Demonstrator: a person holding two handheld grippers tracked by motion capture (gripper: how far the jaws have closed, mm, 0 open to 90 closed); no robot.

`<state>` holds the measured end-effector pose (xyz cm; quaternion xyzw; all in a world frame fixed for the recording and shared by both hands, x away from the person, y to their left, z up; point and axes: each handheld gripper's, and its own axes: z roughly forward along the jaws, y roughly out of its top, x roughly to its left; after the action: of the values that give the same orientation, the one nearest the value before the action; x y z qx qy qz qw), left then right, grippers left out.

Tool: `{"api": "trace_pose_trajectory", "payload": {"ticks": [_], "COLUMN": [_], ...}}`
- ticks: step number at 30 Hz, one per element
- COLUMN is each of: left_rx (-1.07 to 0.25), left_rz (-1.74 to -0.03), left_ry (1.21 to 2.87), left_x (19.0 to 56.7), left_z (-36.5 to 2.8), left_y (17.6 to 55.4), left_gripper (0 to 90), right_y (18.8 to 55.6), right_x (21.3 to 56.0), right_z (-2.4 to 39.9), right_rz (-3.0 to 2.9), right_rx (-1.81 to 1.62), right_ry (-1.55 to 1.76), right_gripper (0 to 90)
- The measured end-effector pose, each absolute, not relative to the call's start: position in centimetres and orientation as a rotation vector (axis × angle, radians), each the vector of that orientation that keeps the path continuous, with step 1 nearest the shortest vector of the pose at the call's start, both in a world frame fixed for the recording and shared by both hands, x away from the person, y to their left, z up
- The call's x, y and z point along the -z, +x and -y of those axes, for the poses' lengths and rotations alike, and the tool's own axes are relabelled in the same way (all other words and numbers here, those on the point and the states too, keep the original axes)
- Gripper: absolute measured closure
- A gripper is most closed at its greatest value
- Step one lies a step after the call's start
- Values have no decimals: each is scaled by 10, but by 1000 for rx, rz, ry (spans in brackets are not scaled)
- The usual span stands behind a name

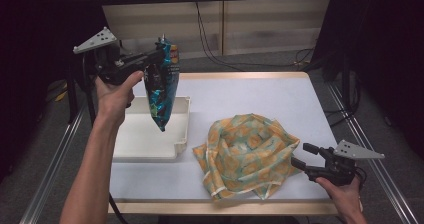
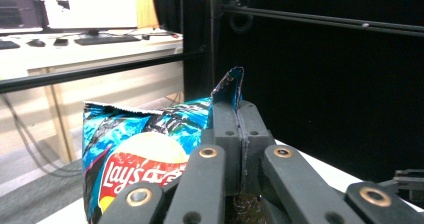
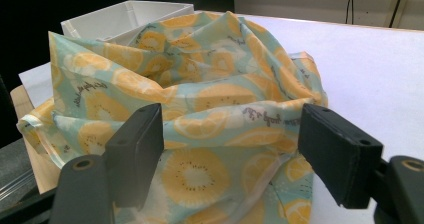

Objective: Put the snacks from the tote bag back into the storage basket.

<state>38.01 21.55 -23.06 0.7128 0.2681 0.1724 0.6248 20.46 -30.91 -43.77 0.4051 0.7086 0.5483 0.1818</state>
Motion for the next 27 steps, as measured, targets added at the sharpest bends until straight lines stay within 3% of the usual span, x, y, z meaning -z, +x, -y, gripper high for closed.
{"api": "trace_pose_trajectory", "payload": {"ticks": [27], "left_rx": [-442], "left_rz": [-832], "left_ry": [1637], "left_x": [297], "left_z": [-254], "left_y": [408], "left_gripper": [896], "right_y": [200], "right_x": [432], "right_z": [298], "right_rz": [-2005], "right_rx": [-1537], "right_ry": [1126], "right_gripper": [237]}}
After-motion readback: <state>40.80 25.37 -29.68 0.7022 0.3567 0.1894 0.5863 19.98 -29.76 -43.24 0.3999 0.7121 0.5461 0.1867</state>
